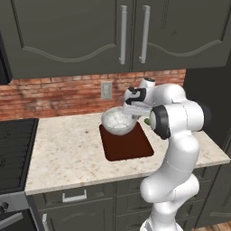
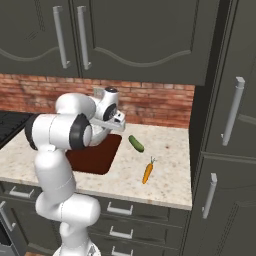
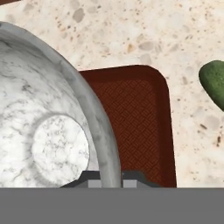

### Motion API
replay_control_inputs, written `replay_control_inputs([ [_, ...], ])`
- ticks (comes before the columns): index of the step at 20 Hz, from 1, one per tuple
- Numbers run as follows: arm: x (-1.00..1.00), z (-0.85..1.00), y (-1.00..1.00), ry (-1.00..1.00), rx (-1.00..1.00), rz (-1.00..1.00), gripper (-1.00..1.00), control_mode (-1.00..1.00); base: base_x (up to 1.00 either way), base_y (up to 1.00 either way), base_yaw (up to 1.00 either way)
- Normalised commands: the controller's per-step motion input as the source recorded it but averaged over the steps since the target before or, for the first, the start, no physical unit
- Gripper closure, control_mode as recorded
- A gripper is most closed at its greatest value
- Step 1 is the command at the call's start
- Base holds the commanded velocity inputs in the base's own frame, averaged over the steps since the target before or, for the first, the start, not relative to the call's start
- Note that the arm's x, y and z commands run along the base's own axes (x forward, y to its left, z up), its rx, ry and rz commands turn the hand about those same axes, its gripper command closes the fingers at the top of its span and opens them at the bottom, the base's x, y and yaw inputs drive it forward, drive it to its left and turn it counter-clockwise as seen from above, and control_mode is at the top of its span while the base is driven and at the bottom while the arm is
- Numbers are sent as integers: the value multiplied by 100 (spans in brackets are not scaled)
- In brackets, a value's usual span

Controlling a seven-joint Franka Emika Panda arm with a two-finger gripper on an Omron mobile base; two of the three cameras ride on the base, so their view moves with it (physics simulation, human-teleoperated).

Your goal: Place the two vegetables and bowl onto the tray for setting up a vegetable dip station.

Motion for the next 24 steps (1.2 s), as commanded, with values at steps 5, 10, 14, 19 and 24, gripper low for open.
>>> replay_control_inputs([
  [5, 27, -19, -12, 1, 0, 7, 100, -100, 0, 0, 0],
  [10, 26, -25, 0, 1, 0, 5, 100, -100, 0, 0, 0],
  [14, 22, -17, 0, 0, -1, 2, 100, -100, 0, 0, 0],
  [19, 16, -10, -1, 0, 0, 3, 100, -100, 0, 0, 0],
  [24, 0, 2, 6, 0, 0, 1, -100, -100, 0, 0, 0],
])
